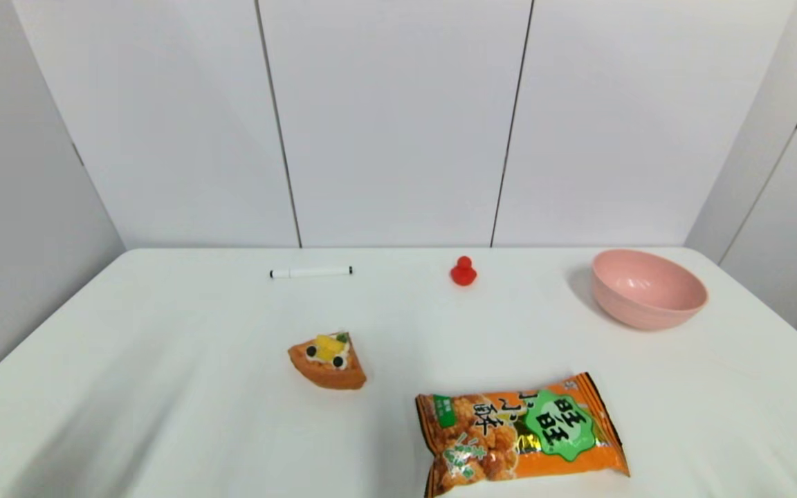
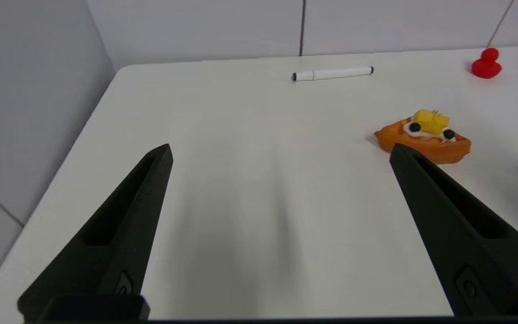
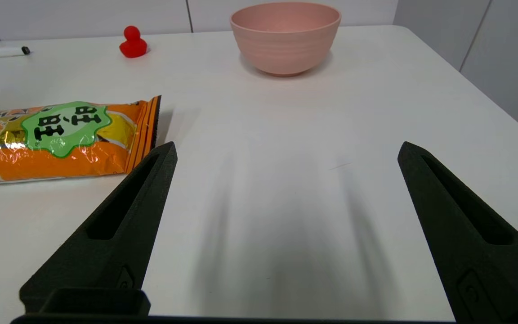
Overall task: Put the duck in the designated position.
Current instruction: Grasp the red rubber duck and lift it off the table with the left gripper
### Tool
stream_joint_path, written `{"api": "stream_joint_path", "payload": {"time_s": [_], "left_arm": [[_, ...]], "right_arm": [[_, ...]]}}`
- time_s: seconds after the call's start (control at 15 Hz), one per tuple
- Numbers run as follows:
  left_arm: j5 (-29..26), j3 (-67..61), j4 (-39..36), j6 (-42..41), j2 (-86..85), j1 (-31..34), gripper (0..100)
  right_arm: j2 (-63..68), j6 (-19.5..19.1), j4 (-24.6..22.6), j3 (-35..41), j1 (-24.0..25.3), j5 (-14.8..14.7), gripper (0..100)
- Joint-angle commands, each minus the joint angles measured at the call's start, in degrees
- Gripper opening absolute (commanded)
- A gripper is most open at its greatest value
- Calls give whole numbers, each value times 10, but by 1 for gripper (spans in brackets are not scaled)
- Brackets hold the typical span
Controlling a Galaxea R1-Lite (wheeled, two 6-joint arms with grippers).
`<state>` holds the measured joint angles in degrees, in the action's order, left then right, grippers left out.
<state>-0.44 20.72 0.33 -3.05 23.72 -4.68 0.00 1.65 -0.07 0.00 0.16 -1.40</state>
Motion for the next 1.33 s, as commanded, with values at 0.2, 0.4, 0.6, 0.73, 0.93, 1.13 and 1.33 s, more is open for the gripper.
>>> {"api": "stream_joint_path", "payload": {"time_s": [0.2,0.4,0.6,0.73,0.93,1.13,1.33], "left_arm": [[0,164,-1,-18,229,-87,100],[1,236,-1,-42,314,-103,100],[-1,315,0,-45,394,-125,100],[0,382,-1,-43,478,-171,100],[0,471,-1,-43,581,-217,100],[0,587,0,-43,694,-259,100],[1,688,-2,-40,797,-292,100]], "right_arm": [[1,0,0,0,0,0,100],[0,-1,0,0,0,0,100],[1,0,0,0,0,0,100],[1,0,0,0,0,0,100],[1,-1,0,0,0,0,100],[1,0,0,0,0,0,100],[0,0,0,0,0,0,100]]}}
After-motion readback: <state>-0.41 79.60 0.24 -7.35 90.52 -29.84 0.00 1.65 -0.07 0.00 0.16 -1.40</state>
